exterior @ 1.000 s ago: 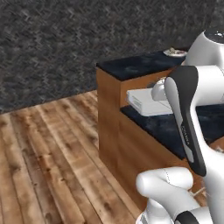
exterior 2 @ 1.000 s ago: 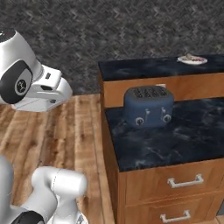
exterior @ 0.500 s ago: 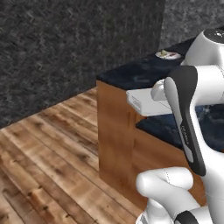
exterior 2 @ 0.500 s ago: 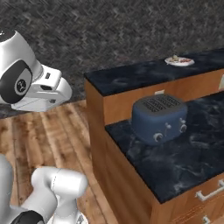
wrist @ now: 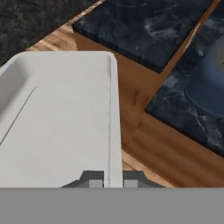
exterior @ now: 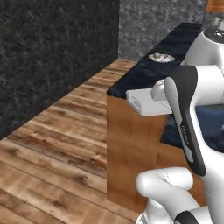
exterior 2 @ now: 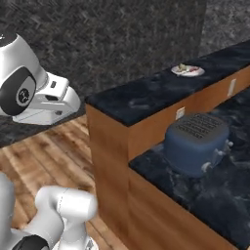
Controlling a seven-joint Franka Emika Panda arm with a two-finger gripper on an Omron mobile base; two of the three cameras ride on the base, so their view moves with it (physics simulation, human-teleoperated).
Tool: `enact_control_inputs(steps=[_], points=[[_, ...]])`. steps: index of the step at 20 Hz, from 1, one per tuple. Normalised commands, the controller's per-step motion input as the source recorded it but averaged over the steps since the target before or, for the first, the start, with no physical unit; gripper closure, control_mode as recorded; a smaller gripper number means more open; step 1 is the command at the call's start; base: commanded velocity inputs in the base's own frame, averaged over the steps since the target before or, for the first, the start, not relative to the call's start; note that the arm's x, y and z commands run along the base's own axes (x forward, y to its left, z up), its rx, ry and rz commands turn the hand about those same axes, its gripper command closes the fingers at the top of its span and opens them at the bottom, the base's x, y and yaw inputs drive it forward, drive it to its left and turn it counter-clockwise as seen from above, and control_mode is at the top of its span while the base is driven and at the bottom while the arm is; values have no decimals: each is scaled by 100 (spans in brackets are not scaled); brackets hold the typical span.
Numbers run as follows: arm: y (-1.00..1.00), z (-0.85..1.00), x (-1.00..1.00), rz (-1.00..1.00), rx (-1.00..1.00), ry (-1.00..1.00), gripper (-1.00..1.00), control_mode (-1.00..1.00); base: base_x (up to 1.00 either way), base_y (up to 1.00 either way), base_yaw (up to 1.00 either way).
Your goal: Retrieve the tupperware and aluminum foil from the cabinet and place them on the dining counter near the plate with kebab skewer and mushroom to prepare for storing leftovers.
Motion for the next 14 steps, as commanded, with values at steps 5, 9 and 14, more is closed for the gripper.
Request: enact_control_inputs(steps=[5, 9, 14], points=[[0, 0, 0, 0, 0, 0, 100, 100, 44, 100, -47], [0, 0, 0, 0, 0, 0, 100, 100, 30, 100, -47], [0, 0, 0, 0, 0, 0, 100, 100, 21, 100, -45]])
